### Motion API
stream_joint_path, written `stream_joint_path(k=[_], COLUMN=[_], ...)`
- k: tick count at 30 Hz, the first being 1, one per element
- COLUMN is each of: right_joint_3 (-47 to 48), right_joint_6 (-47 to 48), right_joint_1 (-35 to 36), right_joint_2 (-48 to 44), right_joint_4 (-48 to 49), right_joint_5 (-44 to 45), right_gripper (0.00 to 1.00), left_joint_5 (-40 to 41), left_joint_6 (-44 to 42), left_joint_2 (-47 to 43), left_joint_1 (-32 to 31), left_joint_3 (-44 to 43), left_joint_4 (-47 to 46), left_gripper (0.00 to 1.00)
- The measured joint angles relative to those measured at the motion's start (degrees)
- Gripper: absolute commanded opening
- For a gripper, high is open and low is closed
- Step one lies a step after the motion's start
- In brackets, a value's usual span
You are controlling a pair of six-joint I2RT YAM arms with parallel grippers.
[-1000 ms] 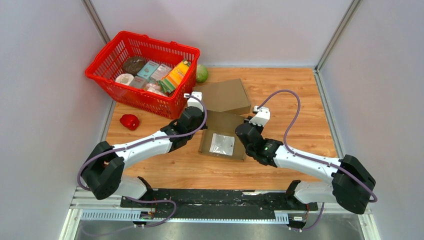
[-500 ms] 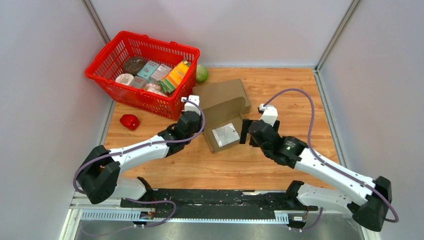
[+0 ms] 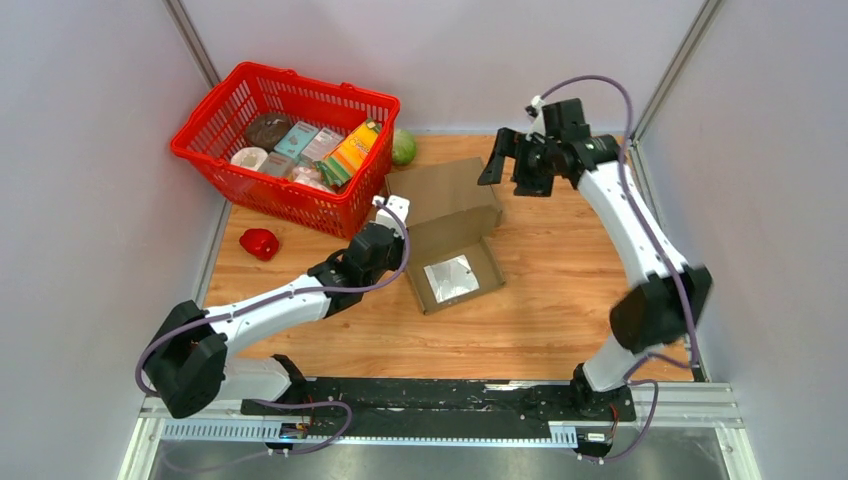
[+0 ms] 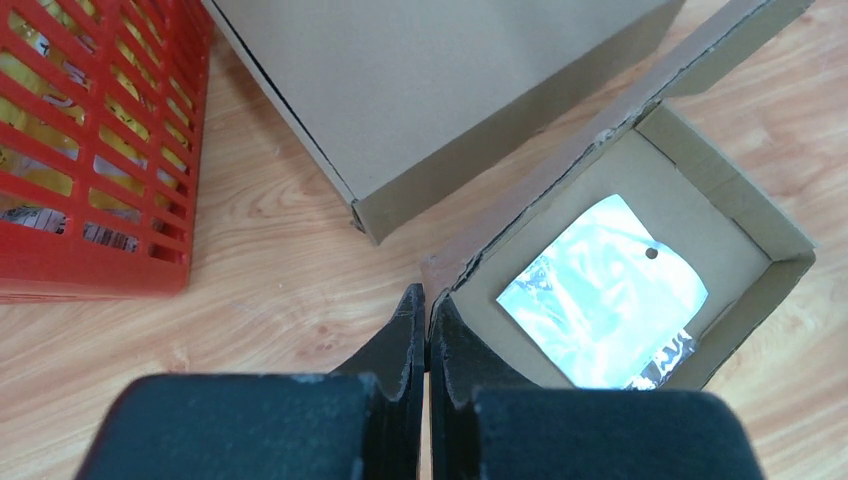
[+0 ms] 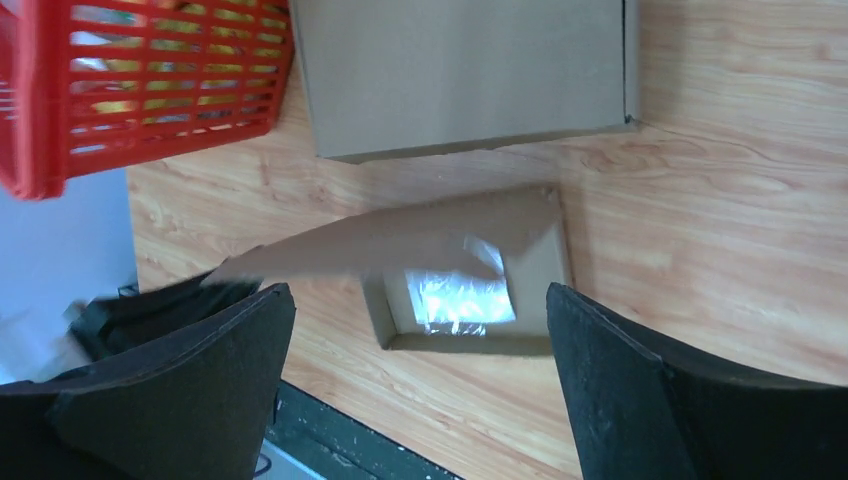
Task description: Fold the paper box
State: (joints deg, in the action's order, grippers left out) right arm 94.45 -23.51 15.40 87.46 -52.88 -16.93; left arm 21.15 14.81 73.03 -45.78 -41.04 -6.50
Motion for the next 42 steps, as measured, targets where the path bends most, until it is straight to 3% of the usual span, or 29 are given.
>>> stream_joint_path(k=[4,8,11,17,22,27,33,38,40,42], right_joint_3=[7.7,7.7,5.3,-0.7,-0.7,-1.5,-6.5,-10.6,-12.1,-13.6], right_joint_6=[0.8,-0.5,-1.9,-5.2,-5.4,-4.7,-8.4,-12.5,-13.5,-14.4], right_joint_1=[-1.4,-2.0,-2.0,-1.9,-2.1,-2.1,-2.1,-2.1,-2.1,-2.0], right_joint_2=[16.5,22.1,21.2,18.7,18.9,19.0,18.3,15.7,14.4,13.4], right_joint_4=[-3.5,-8.4,-9.4,-9.3,-9.1,-8.4,-3.8,0.4,1.7,2.7], right_joint_5=[-5.6,-7.3,-9.3,-13.2,-13.5,-14.4,-18.8,-20.6,-20.4,-20.5], right_gripper=[0.95,0.89,0.8,0.73,0.75,0.72,0.51,0.47,0.44,0.43], left_joint_5=[-2.0,-3.3,-3.8,-4.3,-4.4,-4.3,-3.9,-3.6,-3.3,-3.2], left_joint_6=[-2.0,-3.3,-3.8,-4.7,-5.9,-6.9,-7.4,-6.0,-5.0,-4.0], left_joint_2=[-1.7,-1.8,-1.8,-0.9,-0.2,-0.1,0.9,1.4,1.4,1.4], left_joint_1=[0.0,0.0,0.0,-0.2,-0.4,-0.4,-0.4,-0.3,-0.4,-0.4], left_joint_3=[0.0,0.0,0.0,0.0,0.0,0.0,0.0,-0.7,-0.9,-1.3], left_joint_4=[1.9,2.8,2.9,2.3,1.3,1.2,1.8,2.5,2.8,3.4], left_gripper=[0.0,0.0,0.0,0.0,0.0,0.0,0.0,0.0,0.05,0.18])
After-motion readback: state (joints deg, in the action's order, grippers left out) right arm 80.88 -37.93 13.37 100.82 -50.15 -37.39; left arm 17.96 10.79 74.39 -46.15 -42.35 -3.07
